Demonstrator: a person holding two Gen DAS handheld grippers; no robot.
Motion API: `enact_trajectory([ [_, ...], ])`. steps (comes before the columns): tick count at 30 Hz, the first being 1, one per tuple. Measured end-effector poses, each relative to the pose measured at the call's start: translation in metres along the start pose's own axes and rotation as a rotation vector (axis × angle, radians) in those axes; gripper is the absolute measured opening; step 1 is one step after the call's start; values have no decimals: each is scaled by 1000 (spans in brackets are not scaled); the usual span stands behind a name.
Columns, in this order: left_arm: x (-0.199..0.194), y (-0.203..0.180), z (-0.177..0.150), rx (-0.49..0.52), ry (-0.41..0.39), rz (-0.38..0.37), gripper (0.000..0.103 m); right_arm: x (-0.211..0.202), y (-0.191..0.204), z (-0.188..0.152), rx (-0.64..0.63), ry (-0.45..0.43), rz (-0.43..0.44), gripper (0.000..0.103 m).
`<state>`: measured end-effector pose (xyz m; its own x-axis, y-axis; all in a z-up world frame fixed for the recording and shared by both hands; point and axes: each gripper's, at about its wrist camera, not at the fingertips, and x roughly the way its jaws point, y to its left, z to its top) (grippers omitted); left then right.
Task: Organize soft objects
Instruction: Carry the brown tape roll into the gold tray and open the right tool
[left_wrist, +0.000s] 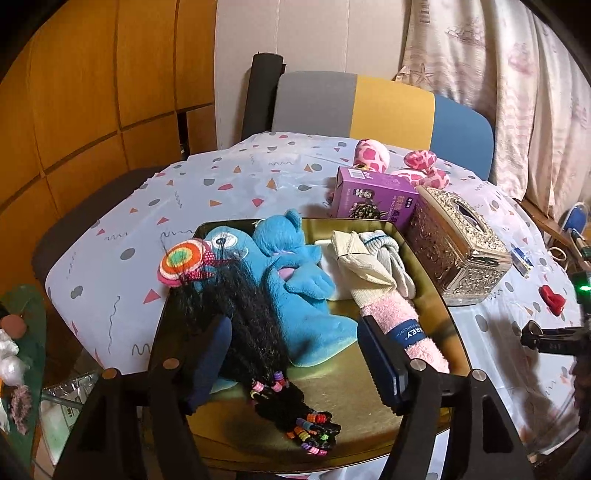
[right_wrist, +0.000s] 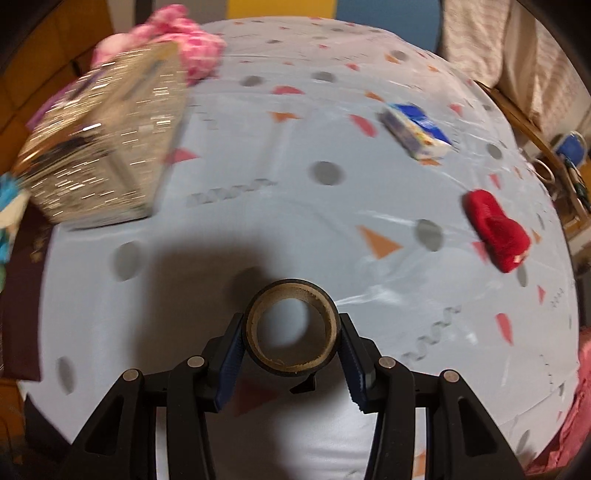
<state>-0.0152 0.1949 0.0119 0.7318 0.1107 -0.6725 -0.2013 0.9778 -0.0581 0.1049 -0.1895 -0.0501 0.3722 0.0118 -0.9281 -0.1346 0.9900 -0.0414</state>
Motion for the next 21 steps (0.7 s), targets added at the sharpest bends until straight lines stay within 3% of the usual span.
enact_trajectory([
  [6, 3, 2, -4, -7, 9, -4, 71, -28, 41, -13, -66, -85, 86, 48],
  [15, 2, 10, -4, -20, 0, 10, 72, -44, 73, -27, -78, -130, 165, 48],
  [21, 3, 15, -5, -30, 4, 14, 73, -80, 110, -22, -126, -222, 270, 48],
])
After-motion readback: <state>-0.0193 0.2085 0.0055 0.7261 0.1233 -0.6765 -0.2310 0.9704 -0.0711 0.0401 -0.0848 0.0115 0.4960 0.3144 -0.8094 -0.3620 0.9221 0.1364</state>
